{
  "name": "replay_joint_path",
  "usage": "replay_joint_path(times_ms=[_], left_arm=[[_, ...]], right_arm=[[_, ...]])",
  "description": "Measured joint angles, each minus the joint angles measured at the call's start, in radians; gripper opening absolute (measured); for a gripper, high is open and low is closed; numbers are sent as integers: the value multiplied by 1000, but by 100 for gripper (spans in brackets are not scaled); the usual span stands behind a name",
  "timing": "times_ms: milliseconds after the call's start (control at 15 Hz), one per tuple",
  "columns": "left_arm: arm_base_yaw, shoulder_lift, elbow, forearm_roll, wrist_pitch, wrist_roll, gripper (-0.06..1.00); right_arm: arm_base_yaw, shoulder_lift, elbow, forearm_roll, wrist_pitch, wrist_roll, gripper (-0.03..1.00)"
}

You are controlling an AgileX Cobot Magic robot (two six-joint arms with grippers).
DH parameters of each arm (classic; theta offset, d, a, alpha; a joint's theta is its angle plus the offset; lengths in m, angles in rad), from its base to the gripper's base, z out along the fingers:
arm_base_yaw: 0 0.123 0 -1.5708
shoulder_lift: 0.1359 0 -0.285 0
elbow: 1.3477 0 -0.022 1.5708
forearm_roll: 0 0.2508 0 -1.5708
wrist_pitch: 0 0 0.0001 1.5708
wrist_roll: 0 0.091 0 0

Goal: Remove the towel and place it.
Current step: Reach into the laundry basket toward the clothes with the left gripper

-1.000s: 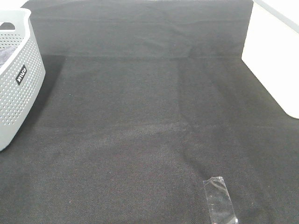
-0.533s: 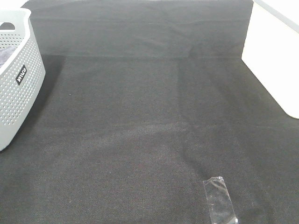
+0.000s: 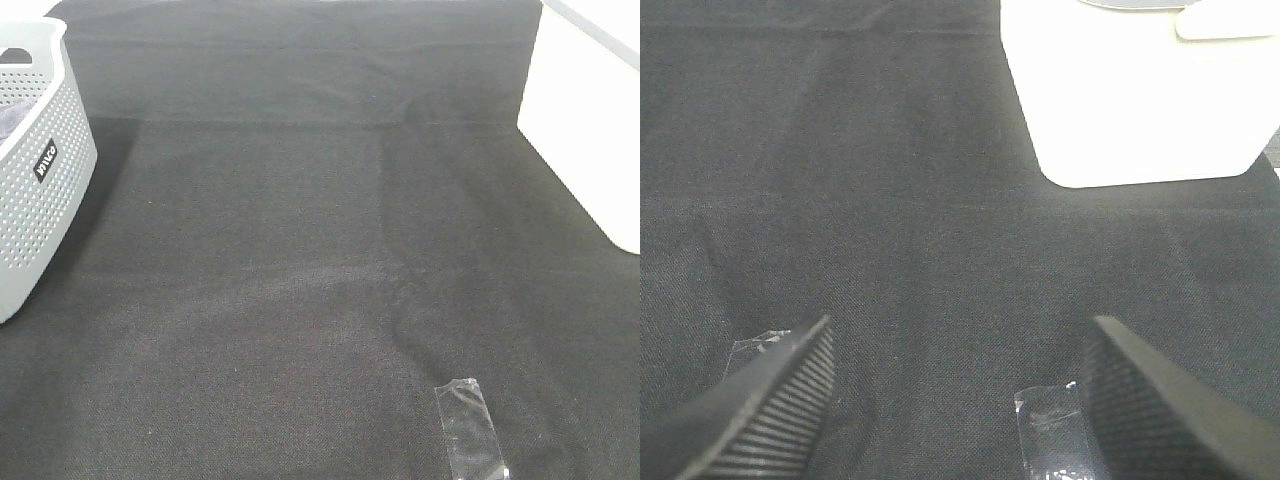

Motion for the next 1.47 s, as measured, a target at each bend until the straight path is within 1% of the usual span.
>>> replay_joint_path(times_ms=[267,333,533,667,733,867,933,1067,1267,1467], left_arm=[[0,190,-126,55,19,219,88],[0,237,-163,71,31,260,88],[0,372,-277,106,65,339,88],[0,466,-342,144,65,392,88],[0,505,-369,175,65,412,88],[0,583,-405,270,61,450,88],[0,621,-413,340,45,467,88],[0,689,-413,437,-3,475,88],[1,807,-413,499,-73,496,88],[8,909,-413,565,-227,504,87]], right_arm=[[0,0,0,0,0,0,68],[0,0,0,0,0,0,68],[0,0,0,0,0,0,68],[0,0,0,0,0,0,68],[0,0,0,0,0,0,68],[0,0,0,0,0,0,68],[0,0,0,0,0,0,68],[0,0,0,0,0,0,68],[0,0,0,0,0,0,68],[0,0,0,0,0,0,68]])
